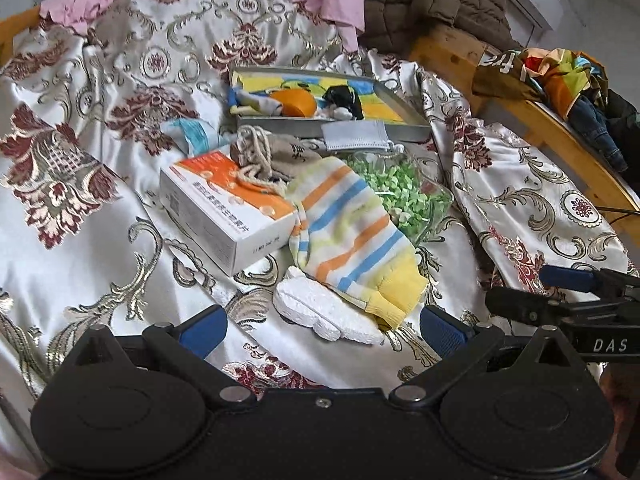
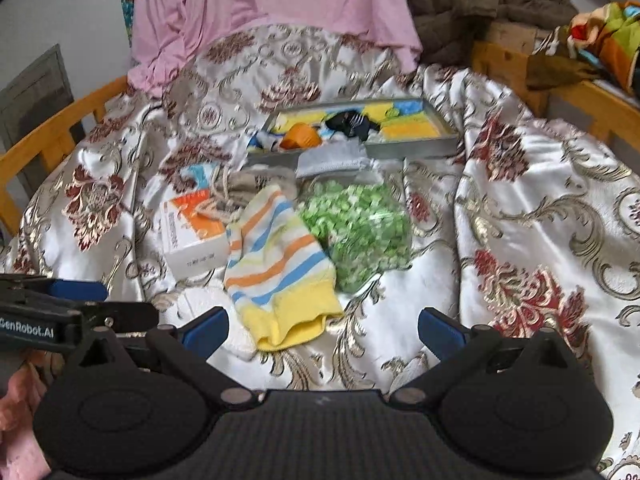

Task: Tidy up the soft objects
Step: 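Lower the left tool toward the white fuzzy sock while the right tool approaches the striped sock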

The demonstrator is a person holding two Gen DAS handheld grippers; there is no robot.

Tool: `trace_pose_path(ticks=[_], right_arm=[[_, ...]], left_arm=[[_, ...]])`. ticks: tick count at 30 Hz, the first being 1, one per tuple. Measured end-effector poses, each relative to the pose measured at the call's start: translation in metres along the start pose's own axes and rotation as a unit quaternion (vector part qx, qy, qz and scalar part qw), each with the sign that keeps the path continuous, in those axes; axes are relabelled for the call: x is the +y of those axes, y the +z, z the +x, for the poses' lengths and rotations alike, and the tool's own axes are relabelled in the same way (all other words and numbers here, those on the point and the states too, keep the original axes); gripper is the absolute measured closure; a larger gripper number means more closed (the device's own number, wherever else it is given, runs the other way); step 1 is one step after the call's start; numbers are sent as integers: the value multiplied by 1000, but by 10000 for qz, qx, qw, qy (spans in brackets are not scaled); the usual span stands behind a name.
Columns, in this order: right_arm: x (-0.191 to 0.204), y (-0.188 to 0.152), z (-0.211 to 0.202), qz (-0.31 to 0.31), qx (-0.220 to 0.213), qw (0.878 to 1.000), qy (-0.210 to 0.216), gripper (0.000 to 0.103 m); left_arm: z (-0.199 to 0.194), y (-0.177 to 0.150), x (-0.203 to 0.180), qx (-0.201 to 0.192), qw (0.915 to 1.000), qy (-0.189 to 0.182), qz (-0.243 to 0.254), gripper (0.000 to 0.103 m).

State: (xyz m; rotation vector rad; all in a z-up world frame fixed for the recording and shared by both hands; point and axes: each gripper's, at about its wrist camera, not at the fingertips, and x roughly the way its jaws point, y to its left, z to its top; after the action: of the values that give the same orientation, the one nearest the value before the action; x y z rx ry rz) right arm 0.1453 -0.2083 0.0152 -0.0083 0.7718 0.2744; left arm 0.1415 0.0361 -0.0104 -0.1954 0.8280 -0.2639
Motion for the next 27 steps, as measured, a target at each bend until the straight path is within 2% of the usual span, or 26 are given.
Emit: trace_pose_path(ticks=[7,20,27], right_arm=[[-7,4,24,89,594,9979,231,0],[-36,25,66,143,1031,9937,426,0],[-67,30,88,1089,1201,9845,674,0]], left_arm=[[21,7,16,493,9968,-256,-581,1],[60,13,33,1071,9826,-568,-1404,1],[76,18,33,1113,9744,-844,-1761,1]])
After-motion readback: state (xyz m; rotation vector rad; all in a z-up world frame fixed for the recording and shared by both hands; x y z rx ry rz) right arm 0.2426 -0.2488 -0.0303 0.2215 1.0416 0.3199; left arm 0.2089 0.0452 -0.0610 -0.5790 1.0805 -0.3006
